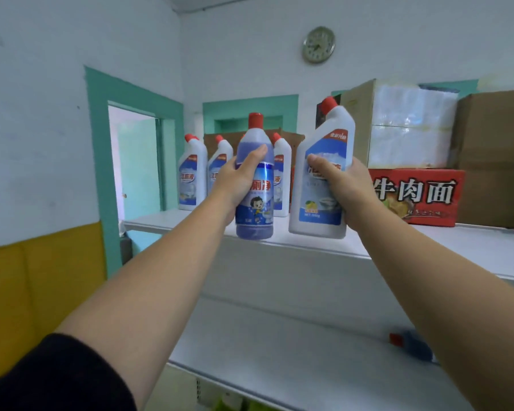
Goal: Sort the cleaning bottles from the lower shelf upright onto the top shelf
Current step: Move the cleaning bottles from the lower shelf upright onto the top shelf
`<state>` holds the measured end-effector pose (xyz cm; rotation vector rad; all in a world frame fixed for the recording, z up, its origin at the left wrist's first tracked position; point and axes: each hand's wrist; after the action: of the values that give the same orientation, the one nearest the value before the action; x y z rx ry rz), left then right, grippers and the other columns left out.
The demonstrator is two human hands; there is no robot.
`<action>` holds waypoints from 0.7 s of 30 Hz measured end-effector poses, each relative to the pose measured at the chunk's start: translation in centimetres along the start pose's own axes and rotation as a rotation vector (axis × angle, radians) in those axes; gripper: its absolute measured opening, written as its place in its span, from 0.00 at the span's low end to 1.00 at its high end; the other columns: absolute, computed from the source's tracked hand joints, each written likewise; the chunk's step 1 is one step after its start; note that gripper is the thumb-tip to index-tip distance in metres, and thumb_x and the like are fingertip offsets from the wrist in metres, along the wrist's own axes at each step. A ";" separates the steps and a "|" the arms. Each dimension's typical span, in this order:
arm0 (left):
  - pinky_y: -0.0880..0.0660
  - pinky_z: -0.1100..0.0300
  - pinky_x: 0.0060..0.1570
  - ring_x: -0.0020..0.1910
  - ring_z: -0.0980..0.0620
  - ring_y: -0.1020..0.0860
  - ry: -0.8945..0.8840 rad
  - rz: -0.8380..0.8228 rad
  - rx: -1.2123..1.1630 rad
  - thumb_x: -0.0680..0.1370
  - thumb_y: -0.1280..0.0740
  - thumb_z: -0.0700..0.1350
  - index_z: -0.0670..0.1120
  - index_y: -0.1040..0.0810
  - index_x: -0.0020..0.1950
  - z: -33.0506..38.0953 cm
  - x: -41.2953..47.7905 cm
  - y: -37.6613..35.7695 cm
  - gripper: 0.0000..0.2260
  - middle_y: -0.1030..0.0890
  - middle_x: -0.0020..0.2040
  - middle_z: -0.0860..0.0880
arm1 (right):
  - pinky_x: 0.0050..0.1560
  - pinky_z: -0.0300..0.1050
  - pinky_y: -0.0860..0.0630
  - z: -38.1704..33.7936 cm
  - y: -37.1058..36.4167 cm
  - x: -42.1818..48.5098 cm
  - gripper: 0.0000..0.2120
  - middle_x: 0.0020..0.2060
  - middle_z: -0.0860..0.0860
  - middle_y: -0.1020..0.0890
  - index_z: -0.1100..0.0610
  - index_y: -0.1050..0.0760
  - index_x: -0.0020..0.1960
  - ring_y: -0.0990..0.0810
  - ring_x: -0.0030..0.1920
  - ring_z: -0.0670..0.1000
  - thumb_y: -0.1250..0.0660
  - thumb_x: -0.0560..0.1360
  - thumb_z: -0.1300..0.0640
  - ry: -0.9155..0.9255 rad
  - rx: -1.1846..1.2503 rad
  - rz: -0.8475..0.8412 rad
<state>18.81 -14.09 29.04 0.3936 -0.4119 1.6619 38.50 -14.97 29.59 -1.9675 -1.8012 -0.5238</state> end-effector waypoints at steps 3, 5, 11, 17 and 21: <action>0.18 0.47 0.53 0.49 0.45 0.15 0.014 0.056 0.022 0.76 0.31 0.63 0.50 0.24 0.62 -1.3 2.2 1.0 0.22 0.15 0.52 0.45 | 0.42 0.47 0.17 1.7 -1.1 2.7 0.14 0.48 0.49 0.15 0.49 0.25 0.53 0.14 0.46 0.50 0.24 0.72 0.47 0.007 -0.028 -0.038; 0.17 0.49 0.51 0.48 0.47 0.14 0.017 0.096 0.040 0.75 0.31 0.63 0.51 0.23 0.60 -2.2 3.4 2.1 0.21 0.14 0.50 0.46 | 0.43 0.47 0.17 3.1 -2.3 4.3 0.16 0.49 0.49 0.15 0.50 0.24 0.55 0.15 0.47 0.50 0.24 0.72 0.48 0.021 -0.042 -0.076; 0.17 0.52 0.48 0.46 0.47 0.14 0.039 0.262 0.071 0.76 0.30 0.61 0.51 0.22 0.55 -4.3 5.2 7.1 0.16 0.14 0.50 0.46 | 0.39 0.44 0.19 6.5 -8.6 7.6 0.12 0.47 0.48 0.16 0.49 0.24 0.53 0.15 0.46 0.49 0.24 0.73 0.52 -0.002 -0.021 -0.199; 0.17 0.53 0.45 0.43 0.47 0.14 0.010 0.358 0.133 0.75 0.30 0.62 0.50 0.22 0.55 -4.7 7.7 13.7 0.17 0.14 0.47 0.47 | 0.46 0.49 0.19 8.5 -16.6 10.1 0.17 0.51 0.51 0.18 0.52 0.28 0.62 0.18 0.50 0.52 0.29 0.76 0.51 -0.040 -0.066 -0.314; 0.20 0.56 0.40 0.37 0.50 0.15 -0.010 0.388 0.125 0.75 0.29 0.61 0.49 0.21 0.53 -5.2 9.9 18.7 0.17 0.15 0.42 0.48 | 0.46 0.48 0.20 8.9 -22.5 11.1 0.09 0.47 0.49 0.18 0.50 0.27 0.54 0.18 0.48 0.51 0.29 0.76 0.53 -0.052 -0.054 -0.380</action>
<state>-1.11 -5.24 28.43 0.4337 -0.4110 2.0709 17.05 0.76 29.28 -1.6875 -2.2307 -0.6478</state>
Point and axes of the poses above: each hand's wrist, its own x-axis towards the middle knuckle, its own y-axis out of the back of the hand, z = x × y
